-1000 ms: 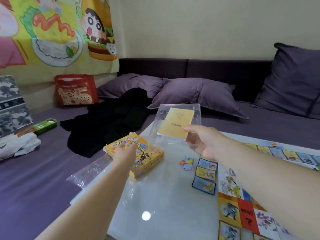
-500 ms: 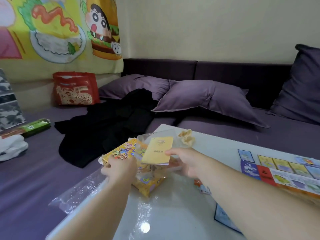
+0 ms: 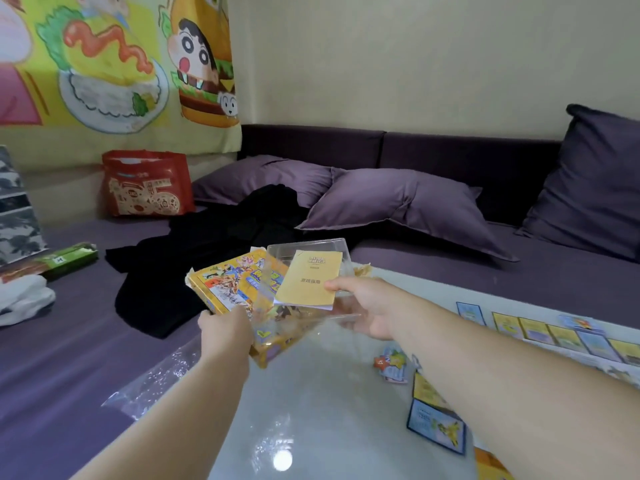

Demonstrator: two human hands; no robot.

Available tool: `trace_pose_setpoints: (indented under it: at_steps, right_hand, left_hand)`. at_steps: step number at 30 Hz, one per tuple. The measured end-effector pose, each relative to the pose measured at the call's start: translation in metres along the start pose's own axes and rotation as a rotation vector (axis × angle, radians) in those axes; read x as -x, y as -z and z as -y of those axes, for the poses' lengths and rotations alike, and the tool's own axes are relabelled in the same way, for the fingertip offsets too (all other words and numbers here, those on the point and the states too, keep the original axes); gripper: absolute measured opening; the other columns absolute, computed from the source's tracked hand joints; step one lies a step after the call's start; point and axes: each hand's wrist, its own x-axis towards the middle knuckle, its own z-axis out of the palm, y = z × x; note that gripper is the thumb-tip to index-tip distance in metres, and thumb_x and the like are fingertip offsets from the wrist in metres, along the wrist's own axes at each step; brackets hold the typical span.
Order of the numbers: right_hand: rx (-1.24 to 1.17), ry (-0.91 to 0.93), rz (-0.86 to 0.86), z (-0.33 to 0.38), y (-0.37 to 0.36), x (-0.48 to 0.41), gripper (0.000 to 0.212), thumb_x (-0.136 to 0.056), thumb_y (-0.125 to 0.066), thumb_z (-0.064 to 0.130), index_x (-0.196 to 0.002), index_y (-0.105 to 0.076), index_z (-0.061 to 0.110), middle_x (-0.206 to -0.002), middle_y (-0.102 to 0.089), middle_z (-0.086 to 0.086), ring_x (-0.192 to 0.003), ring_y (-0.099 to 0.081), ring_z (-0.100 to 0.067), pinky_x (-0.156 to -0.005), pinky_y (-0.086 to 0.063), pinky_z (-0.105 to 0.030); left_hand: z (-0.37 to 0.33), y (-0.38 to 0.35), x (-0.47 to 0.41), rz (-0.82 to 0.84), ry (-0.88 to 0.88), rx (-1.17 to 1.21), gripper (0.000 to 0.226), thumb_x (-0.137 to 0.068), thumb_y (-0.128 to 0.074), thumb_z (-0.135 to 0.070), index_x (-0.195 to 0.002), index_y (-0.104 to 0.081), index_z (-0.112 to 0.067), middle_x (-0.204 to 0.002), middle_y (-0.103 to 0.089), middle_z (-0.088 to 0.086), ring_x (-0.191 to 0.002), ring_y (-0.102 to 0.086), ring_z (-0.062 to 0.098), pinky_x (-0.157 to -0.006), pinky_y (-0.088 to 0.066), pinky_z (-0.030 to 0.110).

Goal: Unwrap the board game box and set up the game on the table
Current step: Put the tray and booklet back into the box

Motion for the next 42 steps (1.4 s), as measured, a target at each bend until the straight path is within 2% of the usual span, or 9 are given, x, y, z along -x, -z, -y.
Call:
trace_pose_setpoints:
  at_steps: [5,8,11,16,20,23,29,35,42]
  right_hand:
    - [-0.038,0.133,-0.021,0.039,0.012,0.058,0.009,-0.091,-0.057,0.014,-0.086,-0.063,0.018,-0.059,-0.068,0.004,-0.041,-0.055,-0.004,-0.049,-0.038,-0.020]
    - [-0.104,0.214,0.005,0.063,0.025,0.110,0.011,-0.093,-0.055,0.012,-0.093,-0.065,0.013,-0.076,-0.072,-0.002,-0.056,-0.065,-0.012,-0.047,-0.049,-0.020]
    - [-0.097,0.305,-0.015,0.081,0.037,0.166,0.012,-0.094,-0.053,0.011,-0.094,-0.065,0.012,-0.078,-0.073,-0.003,-0.064,-0.068,-0.015,-0.057,-0.055,-0.027]
    - [-0.029,0.454,-0.119,0.094,0.058,0.252,0.008,-0.090,-0.058,0.010,-0.089,-0.066,0.013,-0.073,-0.073,-0.002,-0.067,-0.065,-0.014,-0.082,-0.043,-0.029]
    - [0.018,0.563,-0.202,0.090,0.076,0.300,0.011,-0.086,-0.063,0.006,-0.090,-0.055,0.012,-0.085,-0.073,-0.009,-0.067,-0.070,-0.017,-0.072,-0.052,-0.032]
    - [0.015,0.604,-0.246,0.081,0.085,0.319,0.019,-0.085,-0.066,0.007,-0.097,-0.052,0.012,-0.103,-0.070,-0.015,-0.086,-0.069,-0.024,-0.084,-0.054,-0.039]
    - [-0.116,0.644,-0.224,0.046,0.074,0.328,0.017,-0.087,-0.062,0.005,-0.089,-0.048,0.014,-0.110,-0.066,-0.017,-0.101,-0.065,-0.033,-0.091,-0.052,-0.044]
    - [0.076,0.654,-0.335,0.020,0.069,0.310,0.032,-0.083,-0.070,0.011,-0.109,-0.051,0.009,-0.110,-0.067,-0.012,-0.093,-0.068,-0.023,-0.088,-0.054,-0.041]
    - [0.325,0.749,-0.346,0.024,0.064,0.293,0.032,-0.080,-0.073,0.015,-0.102,-0.050,0.018,-0.102,-0.068,-0.009,-0.095,-0.068,-0.022,-0.086,-0.055,-0.037]
  left_hand:
    - [-0.038,-0.002,0.039,0.165,-0.134,0.033,0.019,-0.078,-0.050,-0.015,-0.096,-0.054,-0.020,-0.102,-0.066,0.013,-0.092,-0.066,0.037,-0.084,-0.052,0.056]
    - [-0.066,0.000,0.081,0.292,-0.179,0.047,0.020,-0.077,-0.054,-0.015,-0.096,-0.059,-0.021,-0.104,-0.067,0.015,-0.091,-0.067,0.040,-0.078,-0.052,0.062]
    - [-0.087,0.009,0.127,0.407,-0.188,0.072,0.023,-0.090,-0.047,-0.006,-0.103,-0.060,-0.020,-0.101,-0.070,0.010,-0.089,-0.069,0.032,-0.081,-0.054,0.057]
    - [-0.098,0.036,0.187,0.564,-0.245,-0.166,0.032,-0.091,-0.041,0.002,-0.108,-0.061,-0.016,-0.096,-0.073,0.012,-0.087,-0.070,0.031,-0.085,-0.052,0.055]
    - [-0.086,0.063,0.217,0.552,-0.274,-0.326,0.034,-0.085,-0.044,0.004,-0.107,-0.056,-0.019,-0.096,-0.070,0.011,-0.082,-0.069,0.030,-0.068,-0.056,0.044]
    - [-0.070,0.079,0.233,0.523,-0.274,-0.370,0.030,-0.085,-0.041,0.008,-0.103,-0.055,-0.011,-0.095,-0.068,0.013,-0.080,-0.067,0.029,-0.060,-0.053,0.035]
    - [-0.032,0.089,0.239,0.514,-0.207,-0.361,0.028,-0.091,-0.037,0.006,-0.112,-0.052,-0.006,-0.102,-0.068,0.013,-0.081,-0.066,0.021,-0.053,-0.048,0.029]
    - [-0.009,0.093,0.225,0.517,-0.118,-0.463,0.035,-0.087,-0.037,0.008,-0.113,-0.049,-0.010,-0.105,-0.065,0.012,-0.091,-0.061,0.025,-0.068,-0.047,0.041]
    - [0.020,0.098,0.208,0.499,-0.129,-0.573,0.021,-0.089,-0.042,-0.001,-0.101,-0.051,-0.016,-0.097,-0.068,0.009,-0.093,-0.063,0.027,-0.084,-0.047,0.047]
